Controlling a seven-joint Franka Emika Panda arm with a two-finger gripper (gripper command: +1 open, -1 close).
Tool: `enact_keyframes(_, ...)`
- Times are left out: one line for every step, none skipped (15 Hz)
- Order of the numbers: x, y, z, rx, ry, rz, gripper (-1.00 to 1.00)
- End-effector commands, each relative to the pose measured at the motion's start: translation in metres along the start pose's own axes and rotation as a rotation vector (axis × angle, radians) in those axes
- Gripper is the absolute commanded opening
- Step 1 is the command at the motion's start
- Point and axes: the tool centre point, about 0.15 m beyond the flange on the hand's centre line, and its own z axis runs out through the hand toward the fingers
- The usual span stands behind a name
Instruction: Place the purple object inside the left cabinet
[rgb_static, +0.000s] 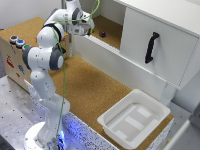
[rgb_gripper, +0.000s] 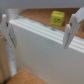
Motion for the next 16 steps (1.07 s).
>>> enact_keyframes(-0.021, -0.068, -0.006, 0.078, 0.033, -0.235, 1.0)
enact_keyframes(-0.019, -0.08, -0.006, 0.088, 0.034, -0.285, 1.0)
enact_keyframes(-0.016, -0.092, -0.008, 0.094, 0.037, -0.336, 1.0)
enact_keyframes(-0.014, -0.104, -0.009, 0.107, 0.038, -0.389, 1.0)
enact_keyframes(-0.011, -0.119, -0.011, 0.126, 0.034, -0.448, 1.0)
enact_keyframes(-0.01, -0.131, -0.012, 0.153, 0.035, -0.494, 1.0)
enact_keyframes(-0.008, -0.142, -0.013, 0.164, 0.031, -0.535, 1.0)
enact_keyframes(-0.008, -0.151, -0.013, 0.17, 0.022, -0.58, 1.0)
enact_keyframes(-0.006, -0.162, -0.013, 0.17, 0.015, -0.617, 1.0)
enact_keyframes(-0.006, -0.171, -0.013, 0.18, 0.012, -0.638, 1.0)
enact_keyframes(-0.007, -0.181, -0.012, 0.188, 0.001, -0.68, 1.0)
enact_keyframes(-0.008, -0.192, -0.013, 0.196, 0.001, -0.709, 1.0)
enact_keyframes(-0.008, -0.201, -0.013, 0.2, 0.0, -0.734, 1.0)
enact_keyframes(-0.009, -0.209, -0.014, 0.215, -0.004, -0.752, 1.0)
enact_keyframes(-0.009, -0.215, -0.013, 0.227, -0.008, -0.763, 1.0)
enact_keyframes(-0.009, -0.221, -0.012, 0.231, -0.009, -0.779, 1.0)
